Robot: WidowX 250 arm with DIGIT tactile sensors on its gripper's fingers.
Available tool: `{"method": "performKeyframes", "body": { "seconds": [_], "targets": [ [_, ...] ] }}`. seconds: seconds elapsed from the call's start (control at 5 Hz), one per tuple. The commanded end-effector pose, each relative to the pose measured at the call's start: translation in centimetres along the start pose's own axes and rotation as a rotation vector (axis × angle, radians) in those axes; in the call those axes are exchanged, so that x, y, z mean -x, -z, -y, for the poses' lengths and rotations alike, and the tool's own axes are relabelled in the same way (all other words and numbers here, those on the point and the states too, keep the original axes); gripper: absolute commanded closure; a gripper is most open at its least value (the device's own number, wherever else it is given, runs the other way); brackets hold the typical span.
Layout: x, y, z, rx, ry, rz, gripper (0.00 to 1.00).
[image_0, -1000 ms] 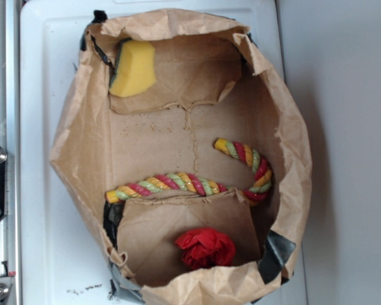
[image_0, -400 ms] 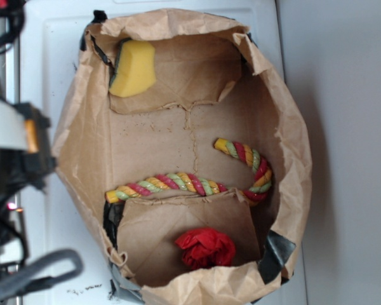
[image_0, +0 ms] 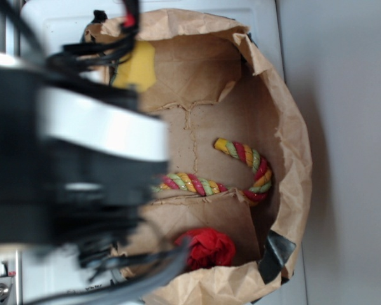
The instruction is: Grab the red paper.
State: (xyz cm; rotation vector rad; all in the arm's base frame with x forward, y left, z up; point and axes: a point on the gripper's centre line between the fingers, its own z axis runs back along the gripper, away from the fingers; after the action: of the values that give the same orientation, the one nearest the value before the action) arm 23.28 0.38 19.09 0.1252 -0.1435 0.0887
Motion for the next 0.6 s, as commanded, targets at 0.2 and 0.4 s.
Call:
{"method": "performKeyframes", "body": {
  "seconds": [0.2, 0.4],
  "targets": [
    [-4.3, 6.2, 0.2, 0.078, 0.13, 0.106, 0.0],
    [-5.0, 6.9, 2.0, 0.203, 0.183, 0.221, 0.0]
  ]
}}
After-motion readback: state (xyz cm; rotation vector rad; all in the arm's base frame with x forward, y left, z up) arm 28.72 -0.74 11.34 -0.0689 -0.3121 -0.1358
